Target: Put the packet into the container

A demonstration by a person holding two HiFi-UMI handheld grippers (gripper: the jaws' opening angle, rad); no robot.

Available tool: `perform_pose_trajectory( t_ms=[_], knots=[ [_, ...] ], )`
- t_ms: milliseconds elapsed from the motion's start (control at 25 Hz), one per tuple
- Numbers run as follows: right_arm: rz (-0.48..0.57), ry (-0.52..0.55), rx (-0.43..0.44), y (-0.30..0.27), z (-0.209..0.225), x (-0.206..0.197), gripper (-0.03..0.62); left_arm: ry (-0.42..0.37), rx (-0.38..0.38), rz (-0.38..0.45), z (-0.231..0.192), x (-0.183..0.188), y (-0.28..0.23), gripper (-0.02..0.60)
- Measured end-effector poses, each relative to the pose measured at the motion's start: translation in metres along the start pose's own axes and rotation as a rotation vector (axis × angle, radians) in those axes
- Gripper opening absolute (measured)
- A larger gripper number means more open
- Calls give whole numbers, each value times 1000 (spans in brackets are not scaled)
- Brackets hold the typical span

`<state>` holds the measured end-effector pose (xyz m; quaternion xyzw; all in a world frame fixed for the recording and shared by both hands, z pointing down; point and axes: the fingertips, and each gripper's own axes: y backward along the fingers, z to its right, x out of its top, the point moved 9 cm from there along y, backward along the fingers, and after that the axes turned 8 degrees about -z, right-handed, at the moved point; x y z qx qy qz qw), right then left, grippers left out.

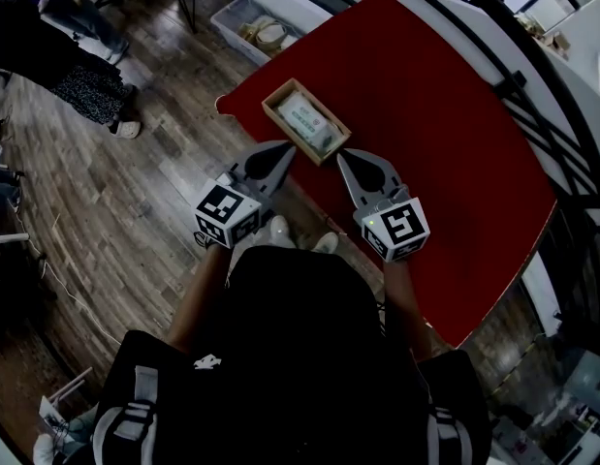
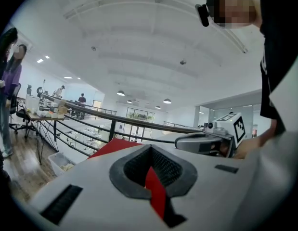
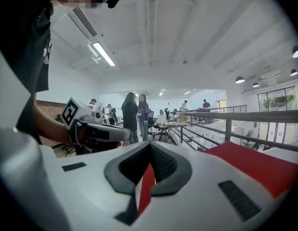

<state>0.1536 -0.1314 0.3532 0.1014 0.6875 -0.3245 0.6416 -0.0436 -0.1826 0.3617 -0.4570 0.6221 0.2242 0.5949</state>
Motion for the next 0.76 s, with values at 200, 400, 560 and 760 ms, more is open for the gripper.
perform_pose_trajectory(
  t_ms=[200,400,560,760],
  knots=[
    [-6,15,-3,4,3,1,18,9,0,-9,1,4,0,3],
    [10,6,0,8,2,4,18,5,-5,-22,6,1,-2,3],
    [-3,1,-6,6,4,2,18,6,-14,-25,8,1,-6,3],
    [7,-12,6,7,6,0,20,-10,-3,-3,3,-3,-11,3]
  ],
)
